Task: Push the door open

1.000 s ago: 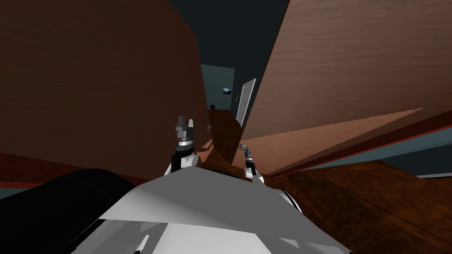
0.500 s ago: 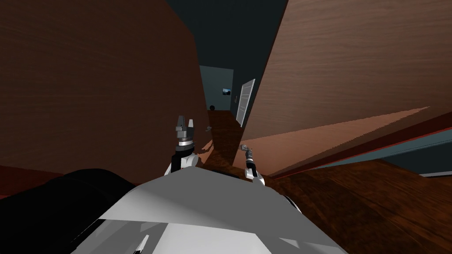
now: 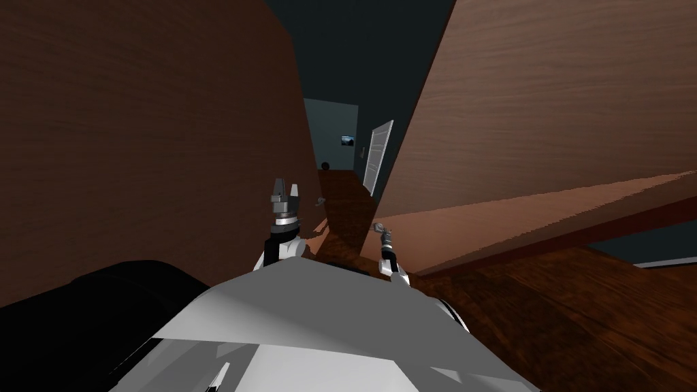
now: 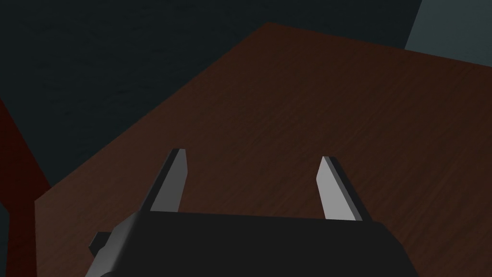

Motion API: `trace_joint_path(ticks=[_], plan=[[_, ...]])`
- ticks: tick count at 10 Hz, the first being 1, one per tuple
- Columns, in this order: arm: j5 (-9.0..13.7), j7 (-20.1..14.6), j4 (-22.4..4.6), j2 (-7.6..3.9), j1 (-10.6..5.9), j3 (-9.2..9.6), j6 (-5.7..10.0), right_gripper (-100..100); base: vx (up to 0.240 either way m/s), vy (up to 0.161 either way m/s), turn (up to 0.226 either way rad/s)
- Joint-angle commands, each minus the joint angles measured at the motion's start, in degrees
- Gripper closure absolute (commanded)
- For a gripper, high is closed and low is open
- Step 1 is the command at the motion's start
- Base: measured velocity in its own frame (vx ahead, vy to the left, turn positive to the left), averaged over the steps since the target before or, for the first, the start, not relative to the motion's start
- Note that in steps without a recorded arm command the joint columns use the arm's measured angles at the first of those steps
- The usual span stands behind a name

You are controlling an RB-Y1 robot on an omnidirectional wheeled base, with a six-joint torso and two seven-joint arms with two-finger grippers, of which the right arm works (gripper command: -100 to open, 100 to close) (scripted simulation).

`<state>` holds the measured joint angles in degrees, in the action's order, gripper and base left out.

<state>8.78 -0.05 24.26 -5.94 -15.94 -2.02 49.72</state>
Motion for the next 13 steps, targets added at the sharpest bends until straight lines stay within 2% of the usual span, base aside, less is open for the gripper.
trace_joint_path(ticks=[1,4,5,8,10,11,12,13], plan=[[0.7,0.3,-1.0,-0.53,-0.73,-1.26,0.67,100,0.178,0.105,-0.061],[0.9,0.4,-1.0,-0.56,-0.69,-1.53,0.65,100,0.100,0.060,-0.026],[1.4,0.9,-0.9,-0.67,-0.57,-2.52,0.60,100,0.094,0.064,-0.026],[2.0,1.3,-0.9,-0.76,-0.45,-3.50,0.54,100,0.167,0.089,-0.060],[2.0,1.3,-0.9,-0.76,-0.45,-3.50,0.54,100,0.085,0.018,-0.002],[2.1,1.4,0.3,-1.12,0.34,-3.74,-0.12,100,0.024,-0.008,-0.005],[2.8,3.0,0.0,-0.50,-0.06,-4.79,0.33,100,0.109,-0.001,-0.098],[3.0,3.4,0.0,-0.32,-0.13,-5.01,0.39,100,0.185,-0.004,-0.085]])
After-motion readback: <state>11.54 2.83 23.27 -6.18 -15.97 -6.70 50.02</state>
